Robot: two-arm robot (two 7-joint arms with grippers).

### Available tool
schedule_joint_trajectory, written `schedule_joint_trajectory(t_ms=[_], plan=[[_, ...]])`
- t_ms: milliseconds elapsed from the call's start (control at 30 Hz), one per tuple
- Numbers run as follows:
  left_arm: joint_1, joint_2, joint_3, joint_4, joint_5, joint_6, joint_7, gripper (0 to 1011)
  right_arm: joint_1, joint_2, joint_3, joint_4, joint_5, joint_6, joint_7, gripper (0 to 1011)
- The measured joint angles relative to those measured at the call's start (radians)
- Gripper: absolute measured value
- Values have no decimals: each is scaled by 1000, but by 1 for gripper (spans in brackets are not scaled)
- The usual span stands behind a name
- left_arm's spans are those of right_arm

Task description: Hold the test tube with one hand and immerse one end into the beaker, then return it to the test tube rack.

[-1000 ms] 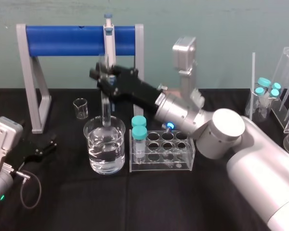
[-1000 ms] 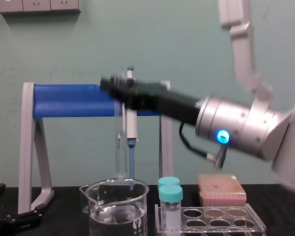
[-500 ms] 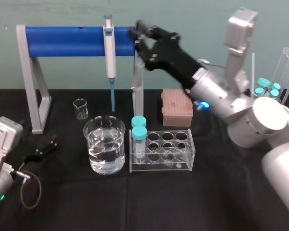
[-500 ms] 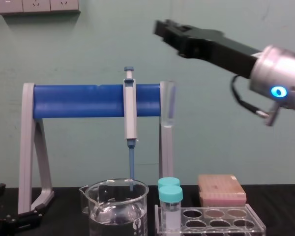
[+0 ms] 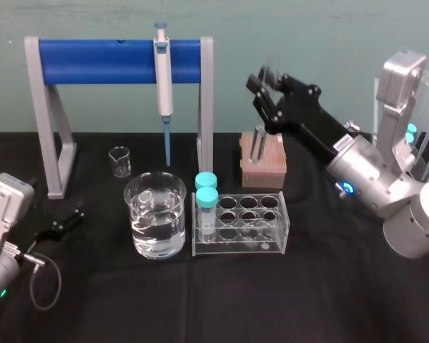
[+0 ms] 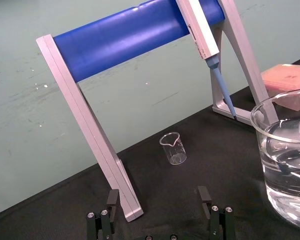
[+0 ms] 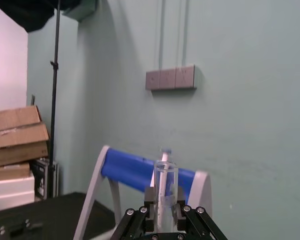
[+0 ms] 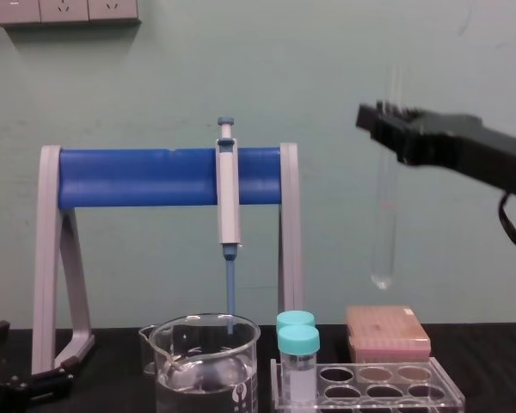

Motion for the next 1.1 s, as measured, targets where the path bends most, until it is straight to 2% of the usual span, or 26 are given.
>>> schedule_joint_trajectory(t_ms=[233,433,667,1100], plan=[[0,0,0,0,0,0,0,1000,-44,11,4,4,0,15,8,226],[0,0,0,0,0,0,0,1000,-65,7,1,34,-3,-20,32,226],[0,0,0,0,0,0,0,1000,-75,0,-5,58,-13,-38,44,225],[0,0,0,0,0,0,0,1000,-79,-13,-18,90,-33,-30,44,225]])
